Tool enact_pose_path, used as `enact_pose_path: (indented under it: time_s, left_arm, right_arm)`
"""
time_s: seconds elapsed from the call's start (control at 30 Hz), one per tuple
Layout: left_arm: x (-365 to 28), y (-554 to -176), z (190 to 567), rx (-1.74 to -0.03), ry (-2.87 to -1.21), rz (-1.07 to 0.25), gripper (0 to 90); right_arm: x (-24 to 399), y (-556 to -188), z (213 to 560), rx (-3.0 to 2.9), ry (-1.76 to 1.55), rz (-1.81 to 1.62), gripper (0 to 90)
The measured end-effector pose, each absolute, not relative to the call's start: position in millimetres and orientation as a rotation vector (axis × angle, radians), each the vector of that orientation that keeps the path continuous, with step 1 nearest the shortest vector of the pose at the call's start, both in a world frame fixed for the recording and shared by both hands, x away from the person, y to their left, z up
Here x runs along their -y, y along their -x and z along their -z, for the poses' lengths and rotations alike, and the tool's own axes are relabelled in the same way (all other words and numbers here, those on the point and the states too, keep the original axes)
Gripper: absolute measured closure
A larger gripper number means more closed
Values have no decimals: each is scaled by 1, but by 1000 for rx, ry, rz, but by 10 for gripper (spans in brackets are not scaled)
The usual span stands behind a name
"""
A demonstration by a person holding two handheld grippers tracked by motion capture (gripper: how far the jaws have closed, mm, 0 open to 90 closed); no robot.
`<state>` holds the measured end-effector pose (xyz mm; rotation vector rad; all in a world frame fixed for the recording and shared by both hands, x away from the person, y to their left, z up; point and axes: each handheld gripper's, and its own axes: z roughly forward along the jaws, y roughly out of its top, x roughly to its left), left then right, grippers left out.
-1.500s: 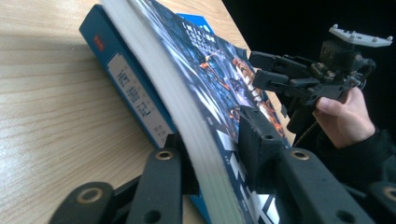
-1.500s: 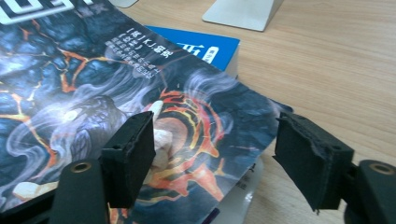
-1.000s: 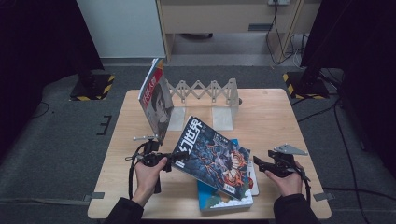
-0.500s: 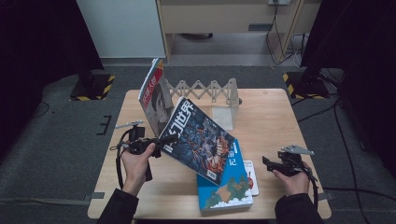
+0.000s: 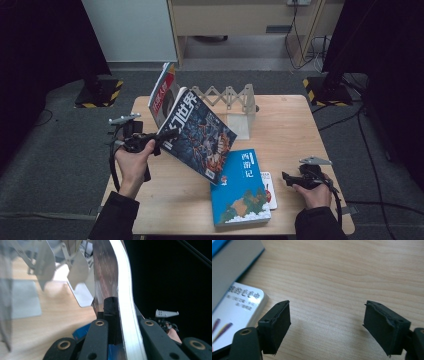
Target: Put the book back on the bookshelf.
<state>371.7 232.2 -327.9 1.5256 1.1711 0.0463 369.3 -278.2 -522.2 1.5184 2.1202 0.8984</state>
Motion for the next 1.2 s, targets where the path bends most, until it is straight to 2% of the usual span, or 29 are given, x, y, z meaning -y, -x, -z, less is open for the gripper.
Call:
enact_pose_path:
  time_s: [0.3, 0.43, 0.67, 0.77, 1.2]
  left_arm:
    - [-259, -373, 302, -1195, -1475, -140, 821]
    - [-266, -374, 292, -1215, -1501, -203, 821]
    - [-273, -379, 278, -1243, -1529, -280, 821]
    - [-275, -382, 271, -1256, -1540, -317, 821]
    - [-268, -402, 254, -1306, -1597, -497, 822]
  right_arm:
    - [277, -371, 530, -2158, -1493, -835, 158]
    - [275, -371, 533, -2156, -1471, -837, 94]
    - [275, -368, 536, -2123, -1459, -874, 85]
    - [274, -368, 539, -2106, -1454, -889, 52]
    - [274, -368, 539, -2106, -1447, -891, 49]
